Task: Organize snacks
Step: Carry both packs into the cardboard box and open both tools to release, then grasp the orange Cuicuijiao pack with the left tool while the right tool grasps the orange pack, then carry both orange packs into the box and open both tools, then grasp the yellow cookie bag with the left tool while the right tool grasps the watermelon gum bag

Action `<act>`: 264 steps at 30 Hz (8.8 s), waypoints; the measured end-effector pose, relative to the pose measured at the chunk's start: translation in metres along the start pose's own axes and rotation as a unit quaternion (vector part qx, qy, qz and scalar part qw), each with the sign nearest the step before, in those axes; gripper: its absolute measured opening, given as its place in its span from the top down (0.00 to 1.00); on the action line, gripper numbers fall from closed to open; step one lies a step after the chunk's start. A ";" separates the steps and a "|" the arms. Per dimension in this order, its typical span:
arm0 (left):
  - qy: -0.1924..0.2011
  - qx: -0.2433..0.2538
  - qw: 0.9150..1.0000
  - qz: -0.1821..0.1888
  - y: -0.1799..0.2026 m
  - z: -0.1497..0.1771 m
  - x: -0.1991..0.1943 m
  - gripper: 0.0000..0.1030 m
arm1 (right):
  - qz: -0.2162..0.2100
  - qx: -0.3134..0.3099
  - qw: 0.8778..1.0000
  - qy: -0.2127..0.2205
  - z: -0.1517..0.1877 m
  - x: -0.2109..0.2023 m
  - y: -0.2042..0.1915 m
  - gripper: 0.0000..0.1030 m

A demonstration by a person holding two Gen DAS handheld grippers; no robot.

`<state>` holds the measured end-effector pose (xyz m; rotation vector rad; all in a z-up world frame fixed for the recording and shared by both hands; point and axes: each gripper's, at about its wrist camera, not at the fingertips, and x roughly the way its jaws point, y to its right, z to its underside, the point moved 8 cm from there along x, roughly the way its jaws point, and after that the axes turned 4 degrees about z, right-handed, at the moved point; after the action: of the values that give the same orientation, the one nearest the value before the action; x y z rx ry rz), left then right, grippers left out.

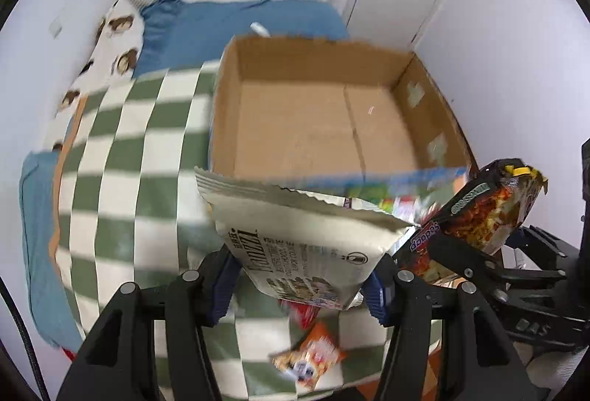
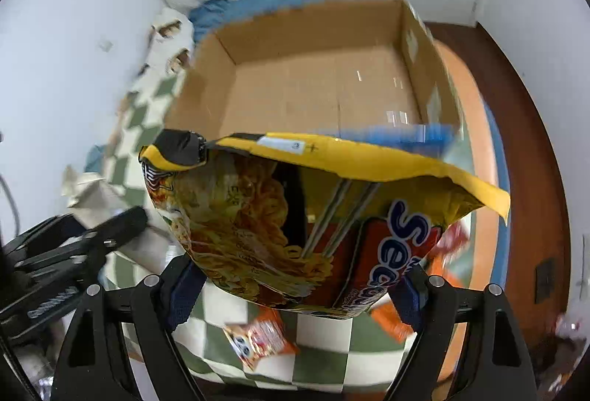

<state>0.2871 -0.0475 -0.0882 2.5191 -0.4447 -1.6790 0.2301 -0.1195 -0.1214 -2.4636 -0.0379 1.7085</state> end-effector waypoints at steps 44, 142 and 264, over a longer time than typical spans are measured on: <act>-0.066 -0.034 0.995 -0.062 -0.051 -0.154 0.157 0.09 | 0.057 -0.027 0.992 -0.112 -0.184 0.126 0.076 0.04; -0.156 -0.011 0.987 0.027 0.023 0.181 0.108 0.56 | 0.037 0.074 0.992 -0.097 0.178 0.075 0.090 0.49; -0.201 -0.069 0.977 -0.018 -0.045 0.122 0.212 0.48 | 0.039 -0.010 0.991 -0.128 0.078 0.143 0.047 0.47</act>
<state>0.2601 -0.0538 -0.3357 2.1003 -0.2958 -2.1571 0.2053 -0.1432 -0.2878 -2.2696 0.0150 2.0570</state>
